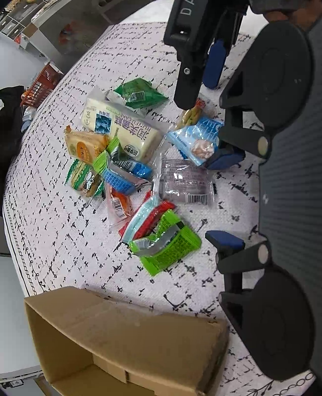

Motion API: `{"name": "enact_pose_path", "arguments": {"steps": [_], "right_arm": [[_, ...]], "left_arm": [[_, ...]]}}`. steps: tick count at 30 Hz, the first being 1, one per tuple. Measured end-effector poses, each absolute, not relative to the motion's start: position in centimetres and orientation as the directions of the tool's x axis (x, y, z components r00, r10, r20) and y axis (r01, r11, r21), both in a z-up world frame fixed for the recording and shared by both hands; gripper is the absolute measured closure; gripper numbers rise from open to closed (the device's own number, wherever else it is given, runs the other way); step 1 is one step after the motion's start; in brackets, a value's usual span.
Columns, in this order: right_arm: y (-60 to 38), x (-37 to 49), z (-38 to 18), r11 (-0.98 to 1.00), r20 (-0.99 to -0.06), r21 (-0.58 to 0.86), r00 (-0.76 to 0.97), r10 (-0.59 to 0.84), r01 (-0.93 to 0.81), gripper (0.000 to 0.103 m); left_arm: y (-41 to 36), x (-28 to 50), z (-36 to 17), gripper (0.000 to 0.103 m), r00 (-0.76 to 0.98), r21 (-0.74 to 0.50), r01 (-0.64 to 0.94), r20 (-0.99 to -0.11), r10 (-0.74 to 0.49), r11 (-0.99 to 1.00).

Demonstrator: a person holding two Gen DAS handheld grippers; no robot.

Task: Organize snacks
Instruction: 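Move the left tool to the purple candy while the right tool approaches the yellow snack pack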

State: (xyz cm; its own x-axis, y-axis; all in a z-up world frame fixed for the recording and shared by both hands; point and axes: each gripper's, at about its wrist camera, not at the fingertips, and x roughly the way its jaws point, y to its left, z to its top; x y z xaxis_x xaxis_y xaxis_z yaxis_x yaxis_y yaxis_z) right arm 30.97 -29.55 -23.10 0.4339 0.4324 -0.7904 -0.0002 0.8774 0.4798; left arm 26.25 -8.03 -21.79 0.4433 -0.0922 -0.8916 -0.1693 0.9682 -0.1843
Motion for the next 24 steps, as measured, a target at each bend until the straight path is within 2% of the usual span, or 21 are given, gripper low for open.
{"name": "enact_pose_path", "arguments": {"steps": [10, 14, 16, 18, 20, 24], "right_arm": [[-29.2, 32.0, -23.7, 0.873, -0.785, 0.488, 0.427, 0.448, -0.019, 0.036], [-29.1, 32.4, -23.9, 0.870, -0.780, 0.492, 0.433, 0.452, -0.022, 0.037], [-28.9, 32.4, -23.9, 0.876, -0.782, 0.481, 0.437, 0.445, -0.030, 0.043], [-28.7, 32.4, -24.0, 0.881, -0.787, 0.472, 0.435, 0.437, -0.030, 0.061], [-29.0, 32.4, -24.1, 0.868, -0.777, 0.497, 0.433, 0.456, -0.023, 0.070], [-29.6, 31.9, -23.8, 0.863, -0.768, 0.506, 0.446, 0.459, -0.016, 0.078]], "left_arm": [[-7.9, 27.3, -21.9, 0.045, 0.498, -0.280, -0.184, -0.853, -0.155, 0.942], [-7.9, 27.8, -22.4, 0.045, 0.510, -0.288, -0.214, -0.848, -0.144, 0.933], [-7.9, 27.9, -22.4, 0.045, 0.517, -0.291, -0.222, -0.844, -0.141, 0.931], [-7.9, 28.0, -22.5, 0.045, 0.523, -0.297, -0.231, -0.841, -0.140, 0.926], [-7.7, 28.0, -22.6, 0.045, 0.528, -0.299, -0.236, -0.838, -0.136, 0.925], [-7.8, 27.7, -22.6, 0.053, 0.532, -0.291, -0.238, -0.837, -0.126, 0.927]]}}
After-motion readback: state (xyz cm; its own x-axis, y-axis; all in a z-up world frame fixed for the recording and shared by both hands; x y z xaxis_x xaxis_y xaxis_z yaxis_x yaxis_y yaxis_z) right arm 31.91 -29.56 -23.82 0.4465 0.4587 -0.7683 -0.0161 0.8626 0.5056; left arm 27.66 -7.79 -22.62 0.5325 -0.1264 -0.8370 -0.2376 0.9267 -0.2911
